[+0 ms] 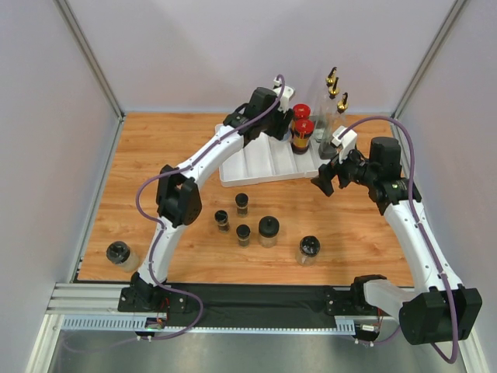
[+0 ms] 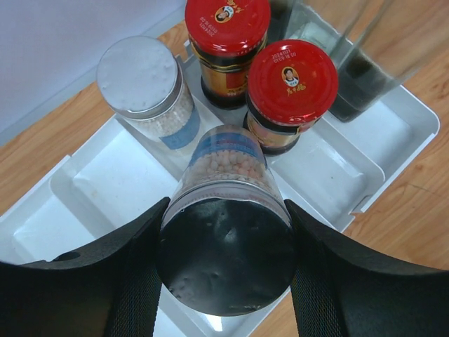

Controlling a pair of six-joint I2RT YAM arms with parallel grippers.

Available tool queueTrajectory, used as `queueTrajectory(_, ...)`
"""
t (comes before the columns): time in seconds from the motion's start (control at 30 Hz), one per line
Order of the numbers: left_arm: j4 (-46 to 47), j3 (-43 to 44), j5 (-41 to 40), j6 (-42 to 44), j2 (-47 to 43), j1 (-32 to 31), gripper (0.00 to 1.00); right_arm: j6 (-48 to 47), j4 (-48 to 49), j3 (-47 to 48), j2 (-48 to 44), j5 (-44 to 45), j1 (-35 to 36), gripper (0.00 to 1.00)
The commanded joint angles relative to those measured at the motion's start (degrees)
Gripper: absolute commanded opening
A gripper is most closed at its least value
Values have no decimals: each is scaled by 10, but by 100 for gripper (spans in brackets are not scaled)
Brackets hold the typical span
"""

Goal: Organize the condiment bottles
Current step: Place the bottle in the storage box.

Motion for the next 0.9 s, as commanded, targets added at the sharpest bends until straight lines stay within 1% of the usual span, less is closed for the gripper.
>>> queueTrajectory(0.0, 82, 39, -25, 15, 0, -3, 0, -10, 4, -3, -15, -8, -2, 100)
queueTrajectory(0.37, 91, 30, -36, 17, 28, -4, 1, -13, 4, -5, -13, -2, -2, 100)
queueTrajectory(0.7, 96, 16, -47, 17, 44, -3, 9, -14, 4, -6, -13, -2, -6, 100)
queueTrajectory(0.87, 99, 16, -48, 17, 50, -1, 17, -12, 4, -5, -13, -3, -7, 100)
